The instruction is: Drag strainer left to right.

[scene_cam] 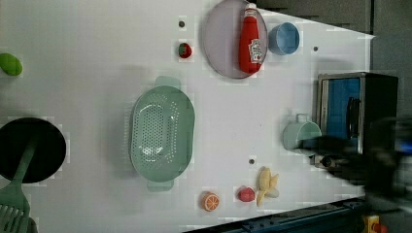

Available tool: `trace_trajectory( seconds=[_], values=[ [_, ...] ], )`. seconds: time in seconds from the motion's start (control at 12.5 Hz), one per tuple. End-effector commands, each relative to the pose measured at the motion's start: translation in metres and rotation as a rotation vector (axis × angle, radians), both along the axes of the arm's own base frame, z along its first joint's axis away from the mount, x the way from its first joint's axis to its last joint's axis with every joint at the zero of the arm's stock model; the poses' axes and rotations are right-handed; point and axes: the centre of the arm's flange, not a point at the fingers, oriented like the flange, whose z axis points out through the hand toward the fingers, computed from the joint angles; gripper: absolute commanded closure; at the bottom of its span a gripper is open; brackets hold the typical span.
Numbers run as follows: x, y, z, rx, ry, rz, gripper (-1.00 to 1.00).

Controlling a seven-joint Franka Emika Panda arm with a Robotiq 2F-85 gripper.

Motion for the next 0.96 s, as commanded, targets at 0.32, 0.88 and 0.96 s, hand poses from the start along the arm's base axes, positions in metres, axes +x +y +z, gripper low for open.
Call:
trace_trajectory(
  seconds=[0.32,0.88,0.96],
  values=[
    [0.0,0.071,-0.119,0.036,-0.027,-0.478,-1.0],
    [0.005,0.086,-0.272,0.169,0.037,-0.836,-1.0],
    [0.005,0.088,-0.287,0.171,0.044,-0.848,-1.0]
  ],
)
